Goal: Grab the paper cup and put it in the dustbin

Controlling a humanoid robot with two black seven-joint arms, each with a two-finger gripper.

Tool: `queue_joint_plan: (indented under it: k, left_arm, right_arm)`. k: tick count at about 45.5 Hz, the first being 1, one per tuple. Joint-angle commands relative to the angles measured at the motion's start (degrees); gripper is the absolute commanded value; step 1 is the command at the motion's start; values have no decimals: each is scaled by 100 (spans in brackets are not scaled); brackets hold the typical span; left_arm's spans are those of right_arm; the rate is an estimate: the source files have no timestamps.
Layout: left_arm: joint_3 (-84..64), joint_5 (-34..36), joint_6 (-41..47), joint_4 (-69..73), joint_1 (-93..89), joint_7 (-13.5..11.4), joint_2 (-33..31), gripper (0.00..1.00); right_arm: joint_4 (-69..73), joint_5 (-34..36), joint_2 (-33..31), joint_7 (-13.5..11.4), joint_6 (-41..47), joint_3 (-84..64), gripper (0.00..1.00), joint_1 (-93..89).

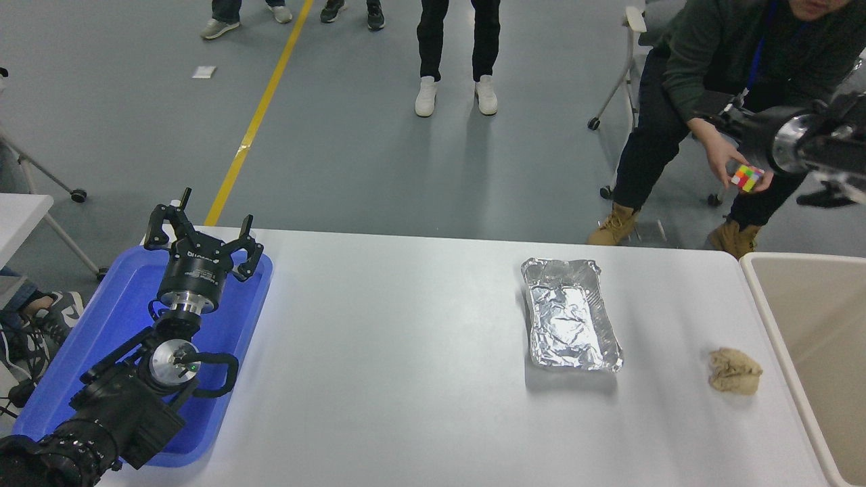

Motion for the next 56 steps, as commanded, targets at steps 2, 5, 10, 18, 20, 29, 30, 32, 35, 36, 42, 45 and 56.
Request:
queue_joint_plan:
  k: [2,5,10,18,20,29,30,32,35,36,42,45,56]
  left_arm:
    - [0,1,-1,0,4,0,0,100]
    - [0,-8,-1,0,4,0,0,100]
    - [0,1,8,0,4,0,0,100]
    - [0,1,-1,0,4,0,0,100]
    - [0,1,8,0,4,0,0,100]
    - [0,-8,8,0,4,0,0,100]
    - [0,-8,-1,0,4,0,0,100]
    - [0,1,-1,0,4,0,0,100]
    - [0,1,8,0,4,0,0,100]
    - [0,1,8,0,4,0,0,100]
    - [0,1,-1,0,4,0,0,100]
    - [0,-8,-1,0,4,0,0,100]
    - [0,1,-1,0,4,0,0,100]
  right_arm:
    - [749,-326,162,0,1557,-565,100,1049]
    - [1039,-379,215,0,1786,-820,100,1304]
    - [1479,-450,250,0,2023,-1023,100,1612]
    - [2007,-467,250,0,2665,-1111,100,1990]
    - [2094,-467,241,0,2805,-1111,100,2061]
    - [2429,-783,250,0,3500,-1242,100,2403]
    - [2472,-810,259,0,3500,-1269,100,2447]
    - [2543,-845,276,-9,3500,-1313,100,2535]
    - [2596,-872,338,0,3500,-1330,100,2606]
    - [2596,-880,355,-9,3500,-1330,100,2615]
    - [2596,-880,426,0,3500,-1339,100,2624]
    - [2596,-880,487,0,3500,-1330,100,2624]
    - [2587,-880,514,-9,3500,-1330,100,2615]
